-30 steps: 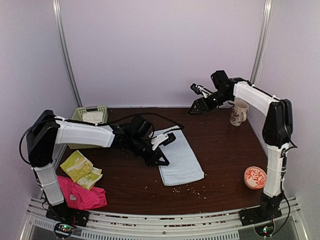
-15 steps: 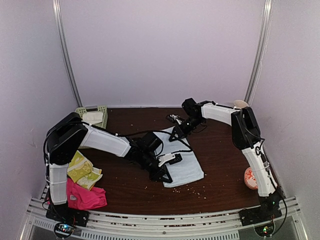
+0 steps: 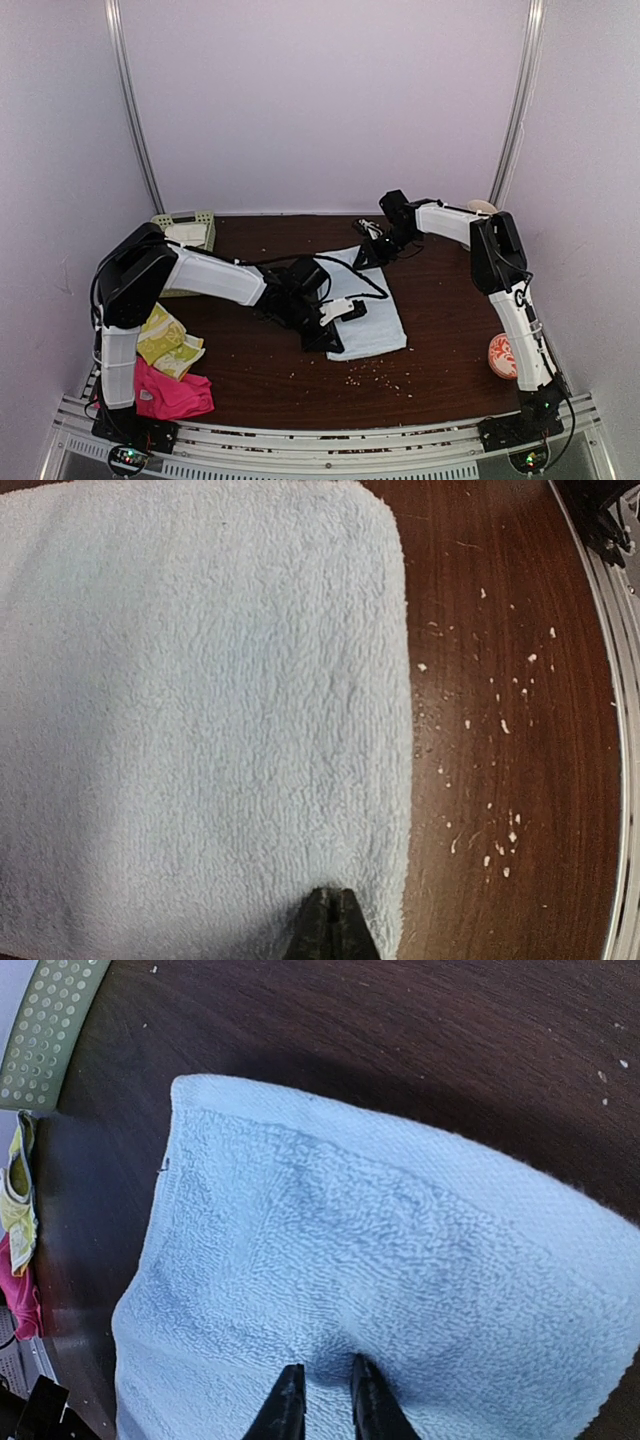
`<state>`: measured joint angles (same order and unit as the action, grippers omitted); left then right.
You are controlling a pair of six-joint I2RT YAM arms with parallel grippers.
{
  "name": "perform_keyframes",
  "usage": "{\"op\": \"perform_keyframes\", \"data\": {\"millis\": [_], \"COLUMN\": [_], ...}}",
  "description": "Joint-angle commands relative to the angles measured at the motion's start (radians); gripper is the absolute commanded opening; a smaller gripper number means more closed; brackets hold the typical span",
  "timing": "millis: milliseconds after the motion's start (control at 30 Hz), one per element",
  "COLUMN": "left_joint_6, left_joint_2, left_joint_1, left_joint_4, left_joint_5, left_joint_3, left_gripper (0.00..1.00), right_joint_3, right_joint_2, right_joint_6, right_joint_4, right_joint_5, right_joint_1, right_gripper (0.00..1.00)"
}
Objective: Roll the towels
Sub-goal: Rotate the towel at the center of the board, then roll the towel at the center of the board.
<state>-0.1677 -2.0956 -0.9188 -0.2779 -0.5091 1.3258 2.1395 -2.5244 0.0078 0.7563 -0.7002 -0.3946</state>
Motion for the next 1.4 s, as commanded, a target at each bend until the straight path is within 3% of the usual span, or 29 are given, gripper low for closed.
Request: {"op": "perform_keyframes", "data": {"millis": [0,167,267,433,567,733,867,1000,1100,1367], "left_joint_6": [0.017,0.013,0.021,0.083,0.138,0.118,0.079,-0.074,-0.164,-0.319], "left_joint_2": [0.001,0.101,0.210,0.367,0.440,0.423,0.412,0.381,0.332,0.208], "left_joint_1": [0.015,0.014,0.014,0.012,0.012,-0.017,-0.024,-0.065,-0.099,-0.151], "left_joint_4": [0.006,0.027,0.072,0.231,0.323,0.297,0.318,0.302,0.271,0.288], "left_joint_5": [0.109,0.145,0.180,0.225,0.268,0.322,0.354,0.389,0.414,0.384], "left_joint_3": [-0.037,-0.054,-0.098,-0.246,-0.360,-0.381,-0.376,-0.337,-0.291,-0.187], "left_gripper": [0.00,0.10,0.16,0.22,0.28,0.54,0.54,0.47,0.46,0.47], "right_joint_3": [0.011,0.032,-0.078,-0.520,-0.727,-0.847,-0.849,-0.864,-0.887,-0.894], "right_joint_2": [0.013,0.121,0.244,0.550,0.651,0.653,0.584,0.482,0.465,0.447], "right_joint_6": [-0.034,-0.122,-0.213,-0.347,-0.487,-0.623,-0.679,-0.496,-0.407,-0.414], "right_joint_4": [0.013,0.059,0.112,0.052,0.148,0.249,0.308,0.188,0.122,0.139], "right_joint_5": [0.009,-0.112,-0.131,-0.145,-0.167,-0.238,-0.262,-0.144,-0.071,-0.043], "right_joint_1": [0.003,0.003,0.009,0.016,0.011,-0.012,-0.046,-0.044,-0.028,-0.022], "right_gripper": [0.22,0.37,0.45,0.44,0.36,0.30,0.26,0.16,0.15,0.15]}}
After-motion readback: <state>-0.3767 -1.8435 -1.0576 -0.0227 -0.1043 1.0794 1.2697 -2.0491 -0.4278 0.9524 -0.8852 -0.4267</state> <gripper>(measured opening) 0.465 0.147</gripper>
